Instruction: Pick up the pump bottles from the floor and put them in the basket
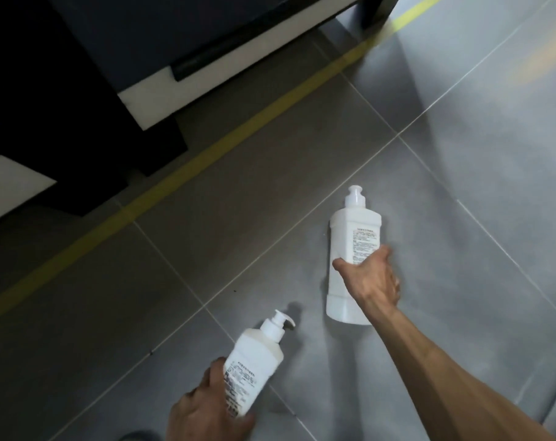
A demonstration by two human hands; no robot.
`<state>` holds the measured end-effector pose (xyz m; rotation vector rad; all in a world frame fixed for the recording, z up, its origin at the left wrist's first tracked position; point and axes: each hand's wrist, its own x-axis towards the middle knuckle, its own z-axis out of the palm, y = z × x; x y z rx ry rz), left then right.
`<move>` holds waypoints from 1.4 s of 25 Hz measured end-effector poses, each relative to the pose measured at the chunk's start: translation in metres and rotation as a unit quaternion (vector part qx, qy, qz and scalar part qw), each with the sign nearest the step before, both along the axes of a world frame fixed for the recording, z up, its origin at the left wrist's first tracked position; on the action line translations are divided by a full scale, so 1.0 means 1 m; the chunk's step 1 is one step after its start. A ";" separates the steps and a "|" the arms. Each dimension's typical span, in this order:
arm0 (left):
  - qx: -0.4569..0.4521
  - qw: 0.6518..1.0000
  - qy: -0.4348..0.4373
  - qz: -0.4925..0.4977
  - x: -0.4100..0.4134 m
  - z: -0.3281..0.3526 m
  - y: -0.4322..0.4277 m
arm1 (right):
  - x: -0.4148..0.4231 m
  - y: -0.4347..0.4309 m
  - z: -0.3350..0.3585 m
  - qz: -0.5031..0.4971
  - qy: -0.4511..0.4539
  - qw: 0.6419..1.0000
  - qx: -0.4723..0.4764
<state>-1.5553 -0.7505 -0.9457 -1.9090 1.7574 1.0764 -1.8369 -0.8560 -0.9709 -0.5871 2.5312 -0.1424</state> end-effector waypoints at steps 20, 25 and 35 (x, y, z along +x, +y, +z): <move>-0.059 0.987 0.151 0.021 -0.007 0.417 -0.140 | 0.035 0.053 0.460 -0.121 -0.071 0.982 -0.130; -0.085 0.978 0.190 0.026 0.013 0.573 -0.145 | 0.061 0.053 0.627 -0.142 -0.055 0.977 -0.146; -0.155 0.956 0.247 0.037 0.097 0.792 -0.143 | 0.105 0.061 0.849 -0.121 -0.027 0.967 -0.224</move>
